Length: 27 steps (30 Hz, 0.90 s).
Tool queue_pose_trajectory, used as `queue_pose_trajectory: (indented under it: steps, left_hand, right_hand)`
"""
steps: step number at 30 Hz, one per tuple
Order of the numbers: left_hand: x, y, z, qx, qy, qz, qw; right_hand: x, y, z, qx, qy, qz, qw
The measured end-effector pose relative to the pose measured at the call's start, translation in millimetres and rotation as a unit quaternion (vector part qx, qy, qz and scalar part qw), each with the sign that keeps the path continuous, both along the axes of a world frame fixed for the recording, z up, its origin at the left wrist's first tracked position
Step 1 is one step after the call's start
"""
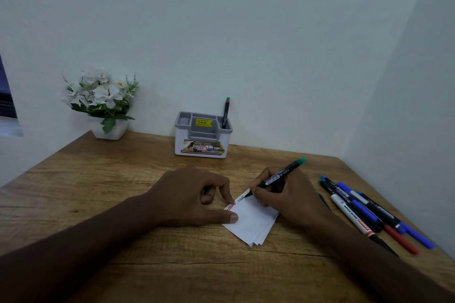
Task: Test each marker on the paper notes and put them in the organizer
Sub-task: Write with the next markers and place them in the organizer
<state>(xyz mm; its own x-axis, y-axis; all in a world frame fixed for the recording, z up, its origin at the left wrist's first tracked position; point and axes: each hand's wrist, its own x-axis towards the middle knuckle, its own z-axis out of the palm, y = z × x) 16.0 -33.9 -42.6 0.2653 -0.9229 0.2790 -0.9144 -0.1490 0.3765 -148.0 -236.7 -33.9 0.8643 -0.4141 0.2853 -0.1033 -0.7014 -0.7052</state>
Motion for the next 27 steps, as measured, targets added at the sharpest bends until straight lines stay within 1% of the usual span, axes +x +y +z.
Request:
queue_pose_trajectory:
  steps: [9,15,19,27]
  left_hand:
    - [-0.8,0.2,0.8,0.007,0.003,0.002,1.000]
    - [-1.5,2.0,1.9,0.000,0.001,0.002,1.000]
    - [-2.5,1.4,2.6,0.000,0.003,0.003,1.000]
    - [-2.8,1.5,2.3,0.012,0.005,0.006,1.000]
  right_hand:
    - [-0.8,-1.4,-2.1,0.012,-0.007,-0.022,1.000]
    - [-1.3,-3.4,-0.7,0.011,-0.014,-0.020,1.000]
    - [-1.4,-5.1,-0.9,0.006,-0.003,-0.017,1.000]
    - [-1.0,-7.8,-2.5,0.012,-0.004,-0.044,0.999]
